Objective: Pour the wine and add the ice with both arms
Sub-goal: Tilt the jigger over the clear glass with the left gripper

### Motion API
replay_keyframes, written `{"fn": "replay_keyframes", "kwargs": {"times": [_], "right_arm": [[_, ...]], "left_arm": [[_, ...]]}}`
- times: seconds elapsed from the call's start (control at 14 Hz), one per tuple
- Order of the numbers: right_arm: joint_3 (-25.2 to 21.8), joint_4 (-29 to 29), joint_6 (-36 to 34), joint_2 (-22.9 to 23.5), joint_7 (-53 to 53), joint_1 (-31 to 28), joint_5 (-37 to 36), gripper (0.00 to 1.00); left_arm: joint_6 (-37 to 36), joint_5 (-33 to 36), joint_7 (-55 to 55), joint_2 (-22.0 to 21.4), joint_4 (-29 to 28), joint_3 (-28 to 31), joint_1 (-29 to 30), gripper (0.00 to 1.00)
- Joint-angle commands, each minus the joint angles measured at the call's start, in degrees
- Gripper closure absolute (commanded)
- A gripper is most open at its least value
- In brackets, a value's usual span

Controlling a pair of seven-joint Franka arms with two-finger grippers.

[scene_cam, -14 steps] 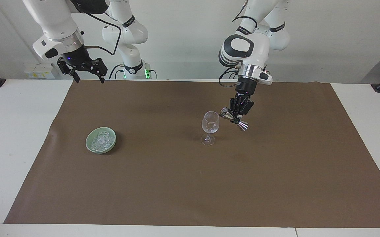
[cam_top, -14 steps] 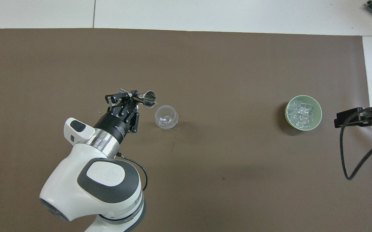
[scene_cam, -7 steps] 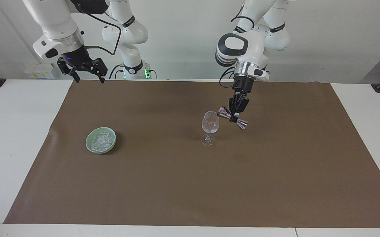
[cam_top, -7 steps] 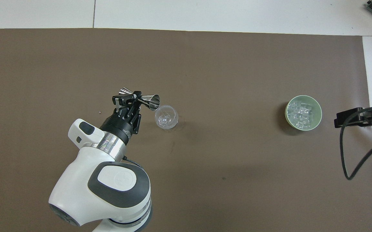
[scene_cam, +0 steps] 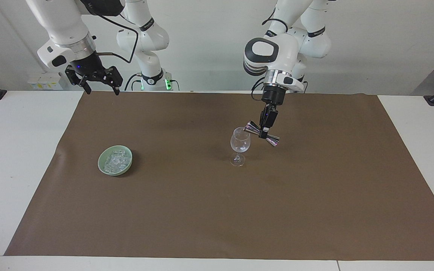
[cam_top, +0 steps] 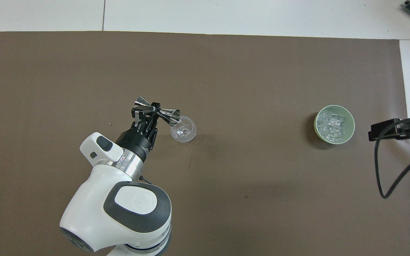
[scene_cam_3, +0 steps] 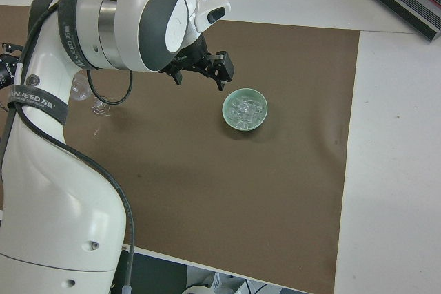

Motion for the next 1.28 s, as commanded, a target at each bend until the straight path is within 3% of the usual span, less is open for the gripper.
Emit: {"fn": "replay_keyframes", "kwargs": {"times": [0.0,0.93,1.21], "right_arm": [[0.31,-0.06,-0.7,-0.54,-1.59,-0.82,0.39,0.0],[0.31,-0.06,-0.7,-0.54,-1.59,-0.82,0.39,0.0],[0.31,-0.06,-0.7,-0.54,-1.59,-0.82,0.39,0.0]], "left_arm": [[1.49,0.65,2.48,0.62,0.66,0.67,-1.06,1.0],[1.66,1.27,13.64,0.45,-0.93,0.93,-2.02,1.0],[1.75,5.04,14.44,0.45,-1.01,0.93,-2.55,1.0]]}}
